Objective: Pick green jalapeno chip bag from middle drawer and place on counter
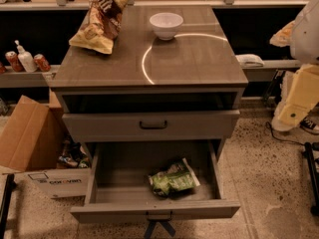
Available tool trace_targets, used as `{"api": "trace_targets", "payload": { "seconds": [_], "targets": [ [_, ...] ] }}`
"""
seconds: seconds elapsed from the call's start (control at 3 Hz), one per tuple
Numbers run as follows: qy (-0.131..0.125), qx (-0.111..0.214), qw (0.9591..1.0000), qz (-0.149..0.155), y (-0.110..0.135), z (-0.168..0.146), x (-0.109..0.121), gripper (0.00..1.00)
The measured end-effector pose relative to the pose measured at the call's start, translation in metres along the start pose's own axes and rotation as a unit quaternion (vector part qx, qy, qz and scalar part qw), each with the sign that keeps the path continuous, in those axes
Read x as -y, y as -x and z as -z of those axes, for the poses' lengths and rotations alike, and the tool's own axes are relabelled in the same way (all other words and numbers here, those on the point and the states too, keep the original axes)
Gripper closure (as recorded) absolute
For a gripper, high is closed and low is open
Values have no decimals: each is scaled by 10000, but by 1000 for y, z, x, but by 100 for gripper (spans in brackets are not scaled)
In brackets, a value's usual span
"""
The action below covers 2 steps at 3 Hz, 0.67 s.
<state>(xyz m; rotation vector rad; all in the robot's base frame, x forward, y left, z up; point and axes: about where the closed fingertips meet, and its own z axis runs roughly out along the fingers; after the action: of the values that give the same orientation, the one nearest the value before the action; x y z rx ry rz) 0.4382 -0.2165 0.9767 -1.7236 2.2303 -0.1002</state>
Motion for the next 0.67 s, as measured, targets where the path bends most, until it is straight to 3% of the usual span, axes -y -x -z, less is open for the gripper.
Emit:
{"api": "trace_targets", "payload": {
  "seconds": [0.33,0.67],
  "targets": [
    [1,1,10000,1,0,0,0,0],
    [147,287,9994,151,7,-33,-15,0]
  ]
}}
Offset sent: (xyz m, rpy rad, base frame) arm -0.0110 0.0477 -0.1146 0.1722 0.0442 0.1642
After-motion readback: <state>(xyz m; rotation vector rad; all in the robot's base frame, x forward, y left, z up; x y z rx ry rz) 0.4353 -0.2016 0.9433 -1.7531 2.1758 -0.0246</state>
